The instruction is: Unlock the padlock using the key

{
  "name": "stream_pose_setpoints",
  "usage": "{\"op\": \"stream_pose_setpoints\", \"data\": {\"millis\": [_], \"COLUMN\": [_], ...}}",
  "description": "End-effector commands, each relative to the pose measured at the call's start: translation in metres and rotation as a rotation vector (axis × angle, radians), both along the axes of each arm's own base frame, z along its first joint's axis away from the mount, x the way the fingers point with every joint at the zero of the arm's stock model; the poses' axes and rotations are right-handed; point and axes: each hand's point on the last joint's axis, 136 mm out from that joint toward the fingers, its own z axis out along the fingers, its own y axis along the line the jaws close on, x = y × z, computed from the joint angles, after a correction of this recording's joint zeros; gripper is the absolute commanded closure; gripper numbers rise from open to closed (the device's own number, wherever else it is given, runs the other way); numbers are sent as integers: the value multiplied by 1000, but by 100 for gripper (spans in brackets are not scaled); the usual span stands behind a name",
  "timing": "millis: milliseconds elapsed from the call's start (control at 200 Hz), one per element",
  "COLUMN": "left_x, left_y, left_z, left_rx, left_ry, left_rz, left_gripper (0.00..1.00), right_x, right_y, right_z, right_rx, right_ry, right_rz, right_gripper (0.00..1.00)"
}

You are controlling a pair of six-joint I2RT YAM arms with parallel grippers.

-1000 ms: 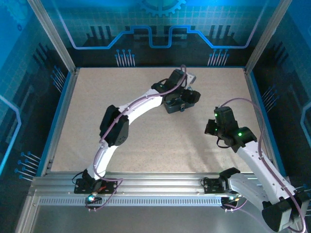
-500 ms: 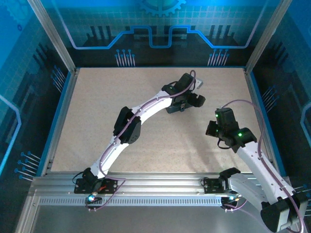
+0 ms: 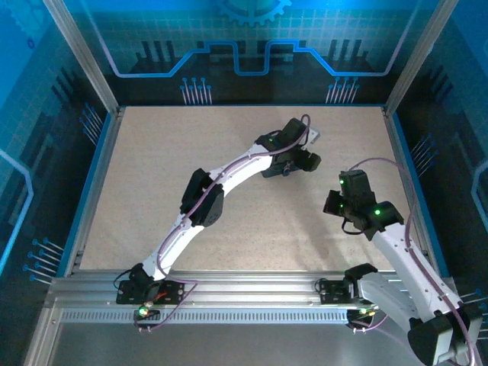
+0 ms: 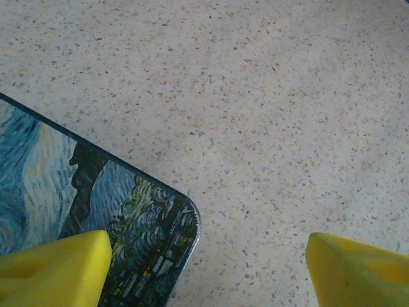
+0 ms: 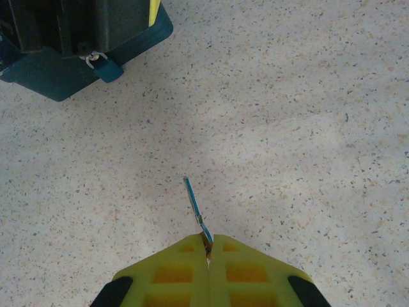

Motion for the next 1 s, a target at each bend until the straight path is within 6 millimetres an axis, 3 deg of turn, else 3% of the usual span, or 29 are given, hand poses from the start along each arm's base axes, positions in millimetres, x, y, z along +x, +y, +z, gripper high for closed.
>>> {"op": "stream_pose_setpoints", "data": {"millis": [0, 305, 705, 875, 995], "left_x": [-28, -55, -113, -114, -112], "left_y": [6, 25, 50, 47, 41], "left_z": [-17, -3, -2, 9, 32], "left_rx": [87, 89, 93, 57, 10], "left_ry": [57, 57, 96, 90, 66], "left_rz": [-56, -64, -78, -80, -89], "left_gripper": [20, 22, 23, 22, 20], "right_x": [-2, 0, 4, 8, 12], "right_y": [-3, -1, 9, 19, 28], "right_z": [0, -1, -3, -3, 0], "right_rx": [17, 38, 83, 124, 157], "right_ry": [4, 10, 13, 6, -6], "right_rz": [-15, -8, 32, 63, 100], "right_gripper": [100, 100, 100, 100, 100]}}
